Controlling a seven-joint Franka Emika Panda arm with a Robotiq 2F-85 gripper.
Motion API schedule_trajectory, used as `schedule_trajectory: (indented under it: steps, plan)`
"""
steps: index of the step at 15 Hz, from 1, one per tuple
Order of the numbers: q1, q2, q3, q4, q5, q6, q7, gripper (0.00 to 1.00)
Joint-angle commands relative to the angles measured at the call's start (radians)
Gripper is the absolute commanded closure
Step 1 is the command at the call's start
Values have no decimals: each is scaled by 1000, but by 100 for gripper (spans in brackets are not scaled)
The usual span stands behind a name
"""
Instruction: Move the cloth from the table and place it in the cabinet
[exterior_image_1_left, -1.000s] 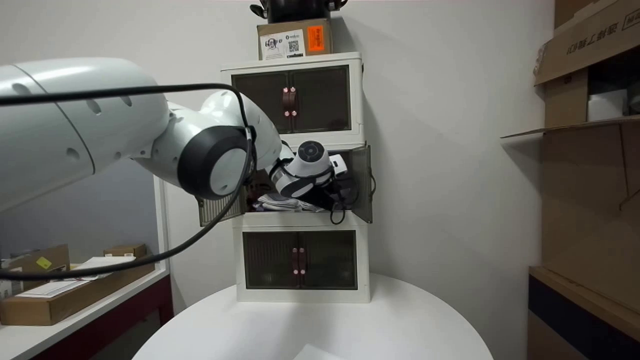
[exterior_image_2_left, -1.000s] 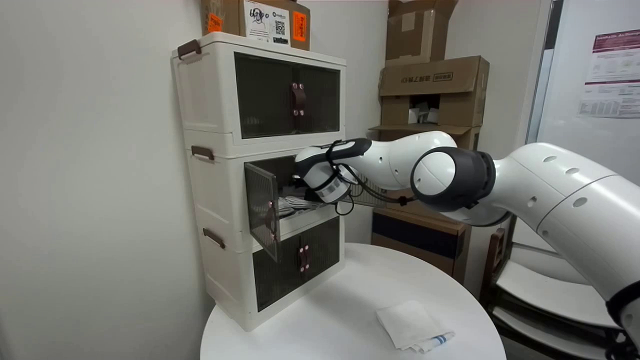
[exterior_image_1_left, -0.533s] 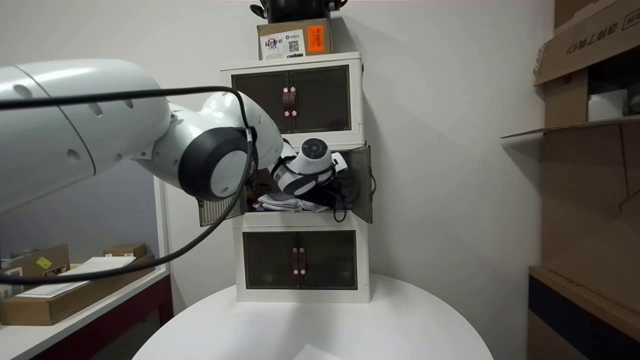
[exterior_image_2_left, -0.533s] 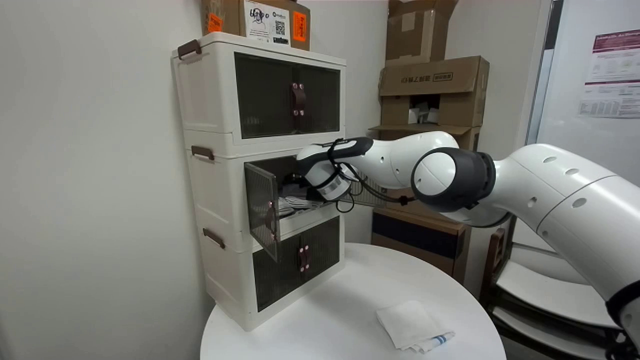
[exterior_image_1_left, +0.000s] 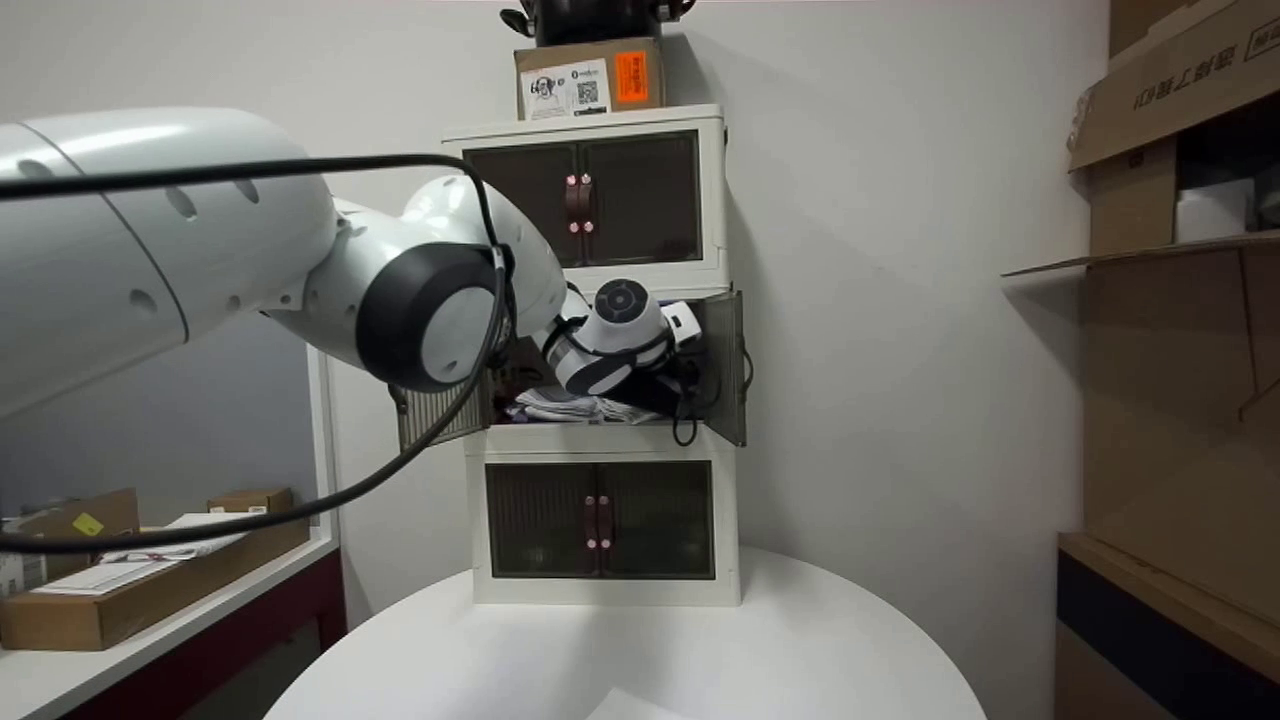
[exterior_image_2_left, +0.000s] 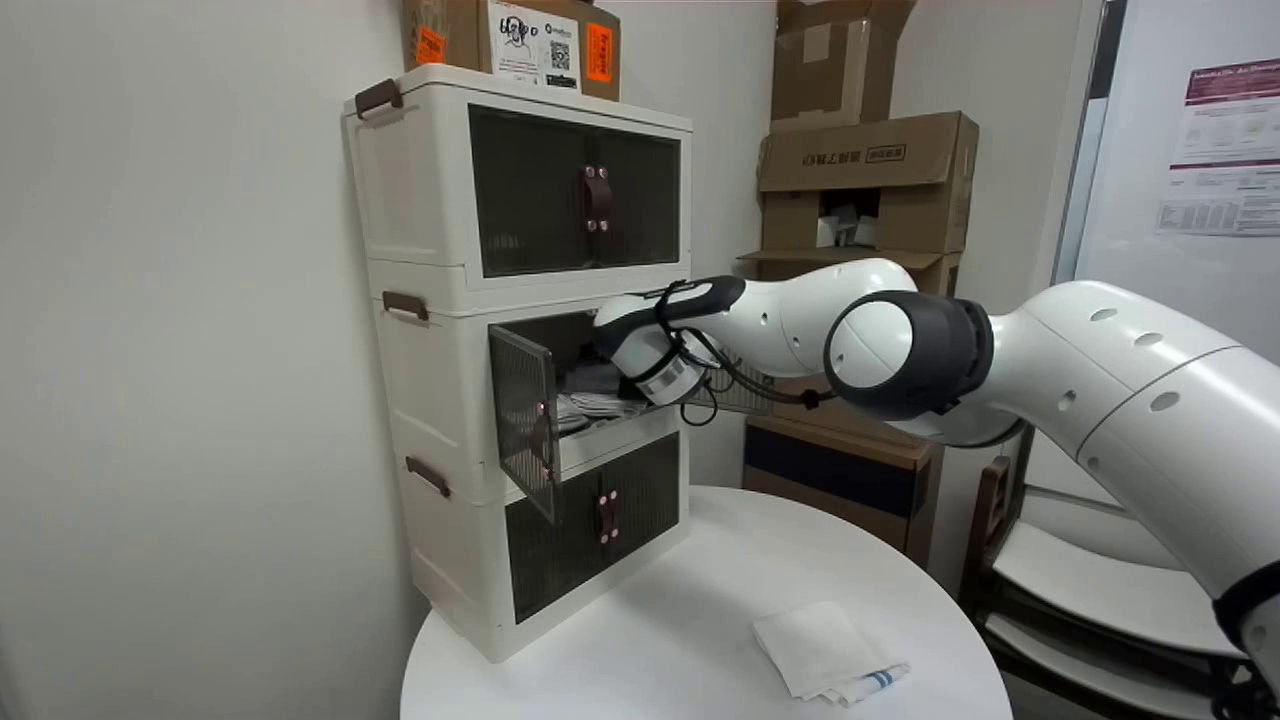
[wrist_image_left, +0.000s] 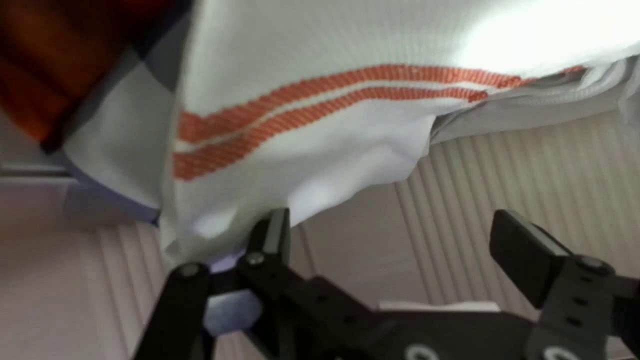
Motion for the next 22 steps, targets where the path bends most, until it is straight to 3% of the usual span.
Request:
schedule_trajectory:
  steps: [1,6,11,15,17,20,21,22]
  plan:
    - [-47,-79,45,-123,52,17,9,0]
    - [-124,-199,102,-312,55,-36,-27,0]
    - [-209,-384,82,-552,48,-48,-59,0]
    - [-352,-557,156,-737,49,-93,-151,0]
    - [-472,-638,234,-806,62,-243,-221,0]
    - [-611,-739,289,-887,87,-462,-291,0]
    - [-651,-772,296,-915,87,-535,-317,0]
    - [-636,-825,234,-941,141,-613,-390,0]
